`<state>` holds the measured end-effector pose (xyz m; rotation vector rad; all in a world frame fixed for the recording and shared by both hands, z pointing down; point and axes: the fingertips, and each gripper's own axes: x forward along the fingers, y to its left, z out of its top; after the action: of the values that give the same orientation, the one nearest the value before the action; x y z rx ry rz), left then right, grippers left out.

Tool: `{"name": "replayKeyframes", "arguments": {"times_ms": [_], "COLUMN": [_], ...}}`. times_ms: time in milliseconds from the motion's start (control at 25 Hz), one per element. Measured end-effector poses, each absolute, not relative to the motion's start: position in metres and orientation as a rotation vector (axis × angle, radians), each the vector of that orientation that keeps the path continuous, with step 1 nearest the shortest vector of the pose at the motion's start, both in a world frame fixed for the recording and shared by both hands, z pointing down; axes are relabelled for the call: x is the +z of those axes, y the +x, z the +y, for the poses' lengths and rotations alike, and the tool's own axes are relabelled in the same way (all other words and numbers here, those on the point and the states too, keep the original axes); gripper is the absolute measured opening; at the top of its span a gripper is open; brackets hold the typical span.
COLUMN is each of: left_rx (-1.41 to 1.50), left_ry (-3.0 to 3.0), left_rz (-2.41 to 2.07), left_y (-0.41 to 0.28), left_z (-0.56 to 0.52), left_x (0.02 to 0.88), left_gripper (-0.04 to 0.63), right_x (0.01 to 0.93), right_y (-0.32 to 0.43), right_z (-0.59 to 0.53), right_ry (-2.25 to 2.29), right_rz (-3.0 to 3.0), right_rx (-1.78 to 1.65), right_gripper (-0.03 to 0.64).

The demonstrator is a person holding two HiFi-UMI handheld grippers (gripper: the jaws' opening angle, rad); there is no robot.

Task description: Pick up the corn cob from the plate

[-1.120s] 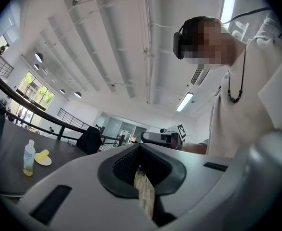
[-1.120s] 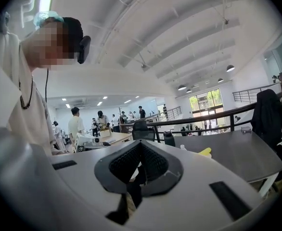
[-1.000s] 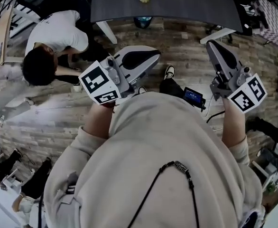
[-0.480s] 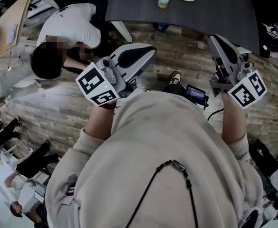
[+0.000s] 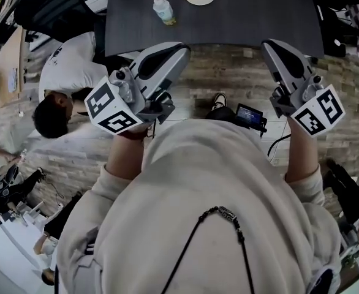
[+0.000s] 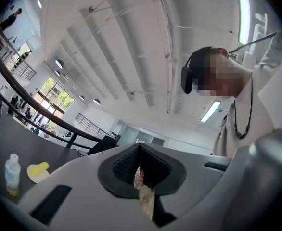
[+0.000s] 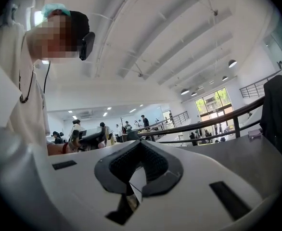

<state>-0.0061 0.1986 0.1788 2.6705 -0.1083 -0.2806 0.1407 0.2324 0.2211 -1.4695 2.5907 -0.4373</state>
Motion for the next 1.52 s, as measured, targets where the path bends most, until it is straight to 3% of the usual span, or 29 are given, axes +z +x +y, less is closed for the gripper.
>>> {"name": "replayKeyframes", "arguments": {"times_ms": [280, 640, 1000, 1240, 1520], "left_rx": [-0.199, -0.13, -0.185, -0.063, -0.179], "left_ry": [2.647, 2.699, 2.706, 2.751, 2.561], "left_rz": [-0.086, -0.013, 0.102, 0.106, 0.169], "left_y": [0.067, 0.118, 0.122, 0.136, 0.088], "left_z": [0.182, 0.176, 0.12, 0.094, 0.051], "left_x": [0.18, 0.176, 0.167, 0.188, 0.193], "left_gripper": [0.005, 0.005, 0.005, 0.005, 0.005], "right_x": [0.239, 0.239, 0.216, 0.22, 0.204], "right_y": [0.221, 0.256, 0.255, 0.256, 0.222], "right_z": [0.237, 0.23, 0.186, 0.163, 0.109], "right_ry": [-1.479, -1.479, -1.574, -1.622, -1.632], "right_rz": [2.537, 2.476, 2.462, 2.482, 2.521], "right_rx": [-0.51, -0.481, -0.431, -0.419, -0.349], "right_gripper": [0.014, 0.014, 0.014, 0.014, 0.014]}}
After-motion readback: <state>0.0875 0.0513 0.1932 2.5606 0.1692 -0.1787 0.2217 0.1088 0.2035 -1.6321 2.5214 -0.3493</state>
